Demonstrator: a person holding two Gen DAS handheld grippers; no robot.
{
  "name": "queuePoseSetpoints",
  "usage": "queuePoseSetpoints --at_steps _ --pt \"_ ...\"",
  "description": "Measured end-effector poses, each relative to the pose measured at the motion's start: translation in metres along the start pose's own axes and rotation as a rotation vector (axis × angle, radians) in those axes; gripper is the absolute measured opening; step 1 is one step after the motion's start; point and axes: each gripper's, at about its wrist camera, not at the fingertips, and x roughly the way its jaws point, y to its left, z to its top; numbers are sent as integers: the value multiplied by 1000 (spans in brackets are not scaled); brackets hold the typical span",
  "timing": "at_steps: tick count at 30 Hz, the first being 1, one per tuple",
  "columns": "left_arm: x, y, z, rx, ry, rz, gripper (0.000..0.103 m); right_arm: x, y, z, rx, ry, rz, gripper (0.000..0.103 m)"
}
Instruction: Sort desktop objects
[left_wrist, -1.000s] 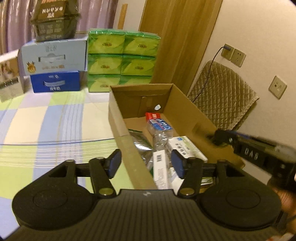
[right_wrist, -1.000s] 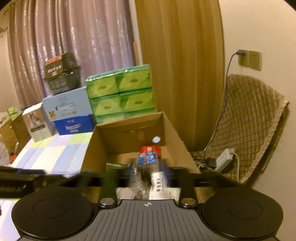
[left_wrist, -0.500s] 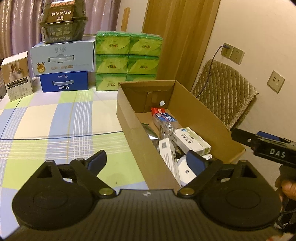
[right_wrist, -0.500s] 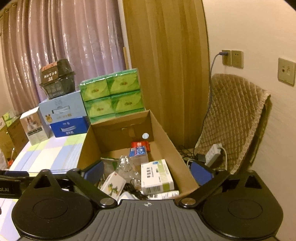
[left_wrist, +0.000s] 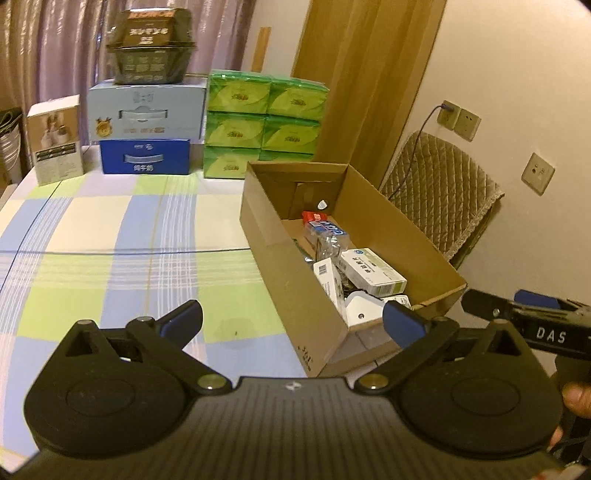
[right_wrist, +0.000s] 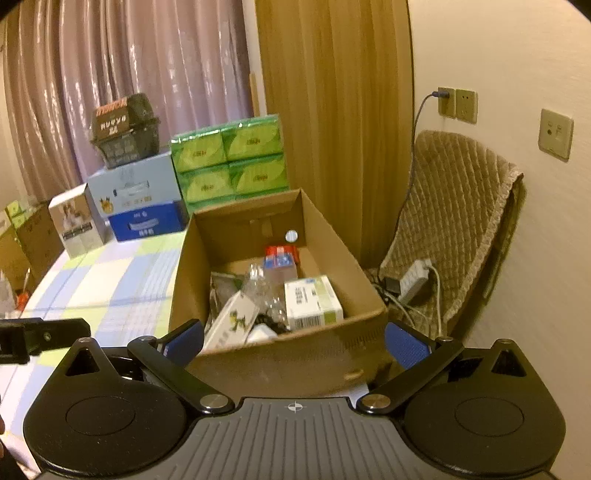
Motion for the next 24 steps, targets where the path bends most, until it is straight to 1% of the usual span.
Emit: queuePoseSetpoints --at_steps 4,7,11,13,17,21,24 --pt "-11 5 -7 -24 23 21 102 -10 5 -4 13 44 -3 101" --pt "-20 8 -12 -49 41 41 102 -18 13 -7 -1 54 5 101" --pt "-31 4 -18 -25 37 87 102 -27 22 -10 -15 62 17 101" --pt "-35 3 -19 -24 40 73 102 -31 24 -13 -11 70 18 101" --pt "-37 3 -20 -28 72 47 102 -34 25 -16 -6 84 8 101" --pt "-40 -1 -24 20 60 83 102 -37 25 -20 -7 106 -7 101" --pt "-40 0 -27 22 64 98 102 -38 24 -24 -3 114 -9 101"
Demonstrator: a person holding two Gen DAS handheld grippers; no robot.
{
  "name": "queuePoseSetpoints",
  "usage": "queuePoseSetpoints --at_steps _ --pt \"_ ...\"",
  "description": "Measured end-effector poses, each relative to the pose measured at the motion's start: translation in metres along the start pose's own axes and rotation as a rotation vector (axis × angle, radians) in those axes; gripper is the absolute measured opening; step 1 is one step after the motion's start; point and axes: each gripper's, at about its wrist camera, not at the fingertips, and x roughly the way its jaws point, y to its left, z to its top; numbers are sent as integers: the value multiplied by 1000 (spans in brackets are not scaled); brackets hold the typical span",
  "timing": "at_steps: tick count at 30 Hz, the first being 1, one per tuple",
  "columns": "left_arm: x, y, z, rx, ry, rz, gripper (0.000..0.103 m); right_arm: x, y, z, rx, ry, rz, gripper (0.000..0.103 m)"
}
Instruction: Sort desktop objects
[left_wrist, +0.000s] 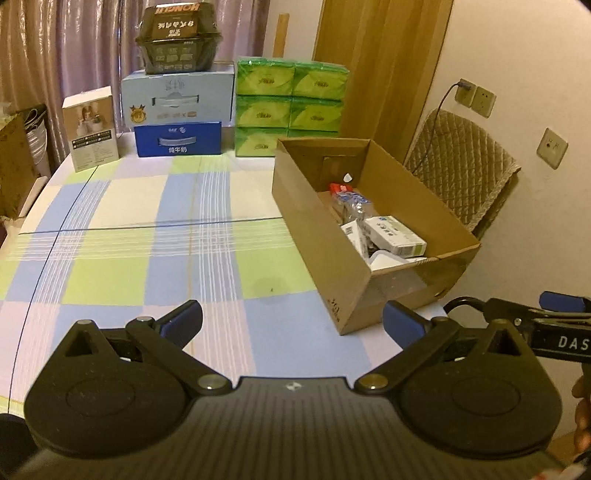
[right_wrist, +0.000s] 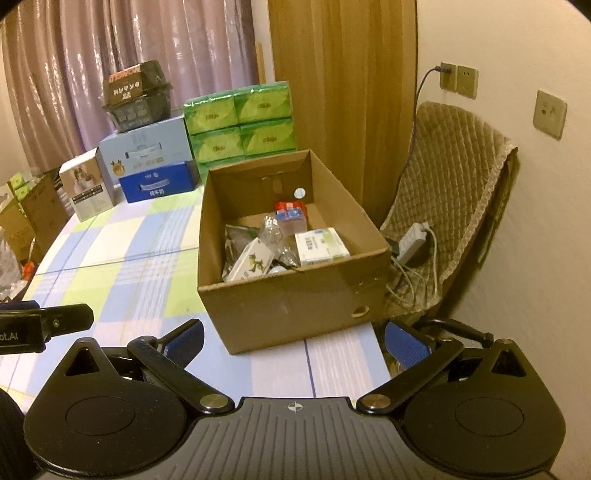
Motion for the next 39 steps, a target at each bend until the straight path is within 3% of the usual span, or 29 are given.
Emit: queuePoseSetpoints --at_steps 39 --pt "11 -15 -11 53 33 -2 102 3 1 -5 41 17 21 101"
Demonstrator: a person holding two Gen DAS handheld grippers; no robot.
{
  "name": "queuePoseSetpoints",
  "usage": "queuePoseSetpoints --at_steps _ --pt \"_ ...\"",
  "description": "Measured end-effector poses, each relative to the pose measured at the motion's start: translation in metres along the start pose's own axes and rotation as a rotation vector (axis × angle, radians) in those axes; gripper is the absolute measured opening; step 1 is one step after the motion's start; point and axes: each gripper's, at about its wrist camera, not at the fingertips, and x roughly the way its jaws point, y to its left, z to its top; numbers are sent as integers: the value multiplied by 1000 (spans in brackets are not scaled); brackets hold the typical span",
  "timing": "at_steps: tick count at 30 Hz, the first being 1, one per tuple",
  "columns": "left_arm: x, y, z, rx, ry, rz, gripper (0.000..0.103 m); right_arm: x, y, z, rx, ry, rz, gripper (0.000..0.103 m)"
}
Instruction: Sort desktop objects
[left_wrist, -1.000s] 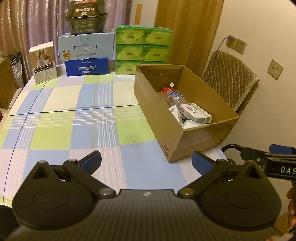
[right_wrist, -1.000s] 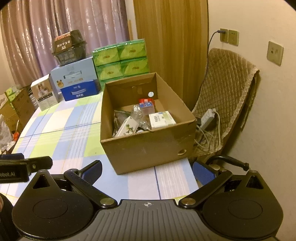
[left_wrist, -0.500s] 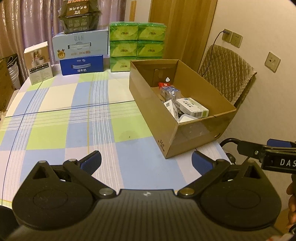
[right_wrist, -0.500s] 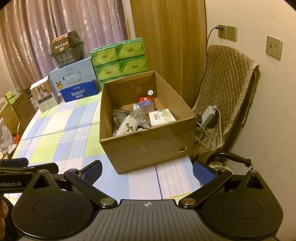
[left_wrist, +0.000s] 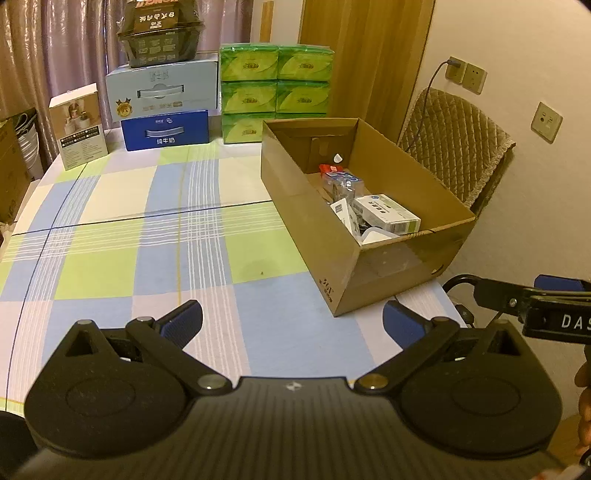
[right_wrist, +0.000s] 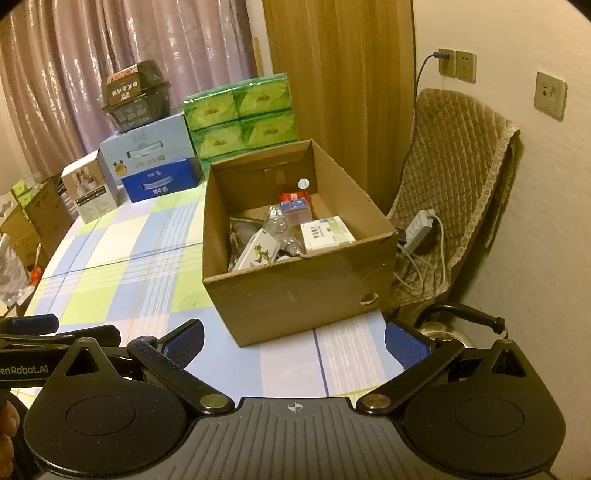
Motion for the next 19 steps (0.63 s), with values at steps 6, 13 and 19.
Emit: queuePoseSetpoints --at_steps 6,13,19 --pt "1 3 0 -7 5 3 102 1 3 0 -4 0 2 101" --pt "2 5 -1 -7 5 4 102 2 5 -1 -6 3 4 101" --pt "2 7 -2 -14 -1 1 102 2 6 -1 -5 2 4 101"
